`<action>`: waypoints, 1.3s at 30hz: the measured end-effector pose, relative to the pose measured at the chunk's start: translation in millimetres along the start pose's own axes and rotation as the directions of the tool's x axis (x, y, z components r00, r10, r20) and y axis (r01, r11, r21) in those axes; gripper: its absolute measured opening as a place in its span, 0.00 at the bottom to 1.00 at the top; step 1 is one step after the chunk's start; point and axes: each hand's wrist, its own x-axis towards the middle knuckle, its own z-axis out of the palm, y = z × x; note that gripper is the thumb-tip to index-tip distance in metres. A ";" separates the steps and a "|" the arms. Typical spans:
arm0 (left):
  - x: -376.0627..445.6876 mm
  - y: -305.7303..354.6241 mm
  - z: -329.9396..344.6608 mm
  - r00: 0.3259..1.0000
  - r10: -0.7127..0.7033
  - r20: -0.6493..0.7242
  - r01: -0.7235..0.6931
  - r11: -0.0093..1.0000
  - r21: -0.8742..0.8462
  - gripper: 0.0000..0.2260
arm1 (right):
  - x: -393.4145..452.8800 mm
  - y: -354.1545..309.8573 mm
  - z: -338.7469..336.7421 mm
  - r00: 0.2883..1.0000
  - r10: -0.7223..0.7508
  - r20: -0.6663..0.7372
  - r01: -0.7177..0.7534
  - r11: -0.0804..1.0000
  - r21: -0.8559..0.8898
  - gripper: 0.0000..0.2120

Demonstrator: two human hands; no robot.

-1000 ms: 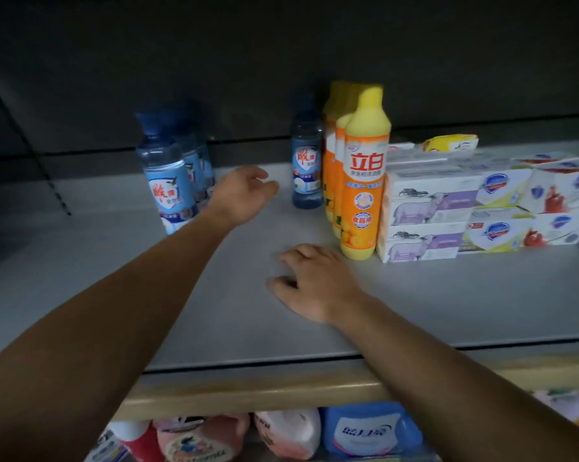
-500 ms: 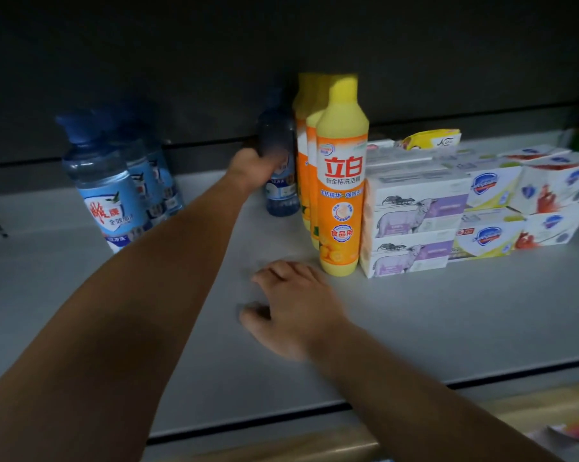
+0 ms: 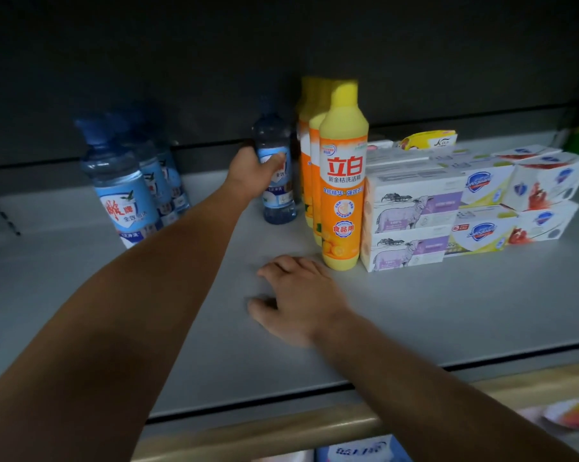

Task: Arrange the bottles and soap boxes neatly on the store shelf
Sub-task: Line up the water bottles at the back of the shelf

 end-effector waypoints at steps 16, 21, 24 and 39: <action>-174.0 32.7 -121.3 1.000 0.027 0.009 -0.025 0.983 -0.182 0.05 | -4.7 -10.3 -35.5 0.971 0.162 -0.175 -0.048 0.851 0.523 0.08; -225.9 54.0 -133.4 0.983 0.069 0.172 -0.044 0.989 -0.143 0.06 | -4.3 -64.3 -97.4 0.986 0.116 -0.121 0.049 0.491 0.870 0.15; -246.6 61.1 -131.8 0.979 0.081 0.188 -0.071 0.996 -0.061 0.11 | -7.1 -92.8 -115.7 0.980 0.112 -0.165 0.060 0.620 0.782 0.21; -326.9 69.9 -147.4 0.807 -0.336 0.485 0.524 0.786 -0.327 0.28 | -9.0 -85.5 -98.8 0.861 0.332 0.385 -0.484 0.304 0.821 0.24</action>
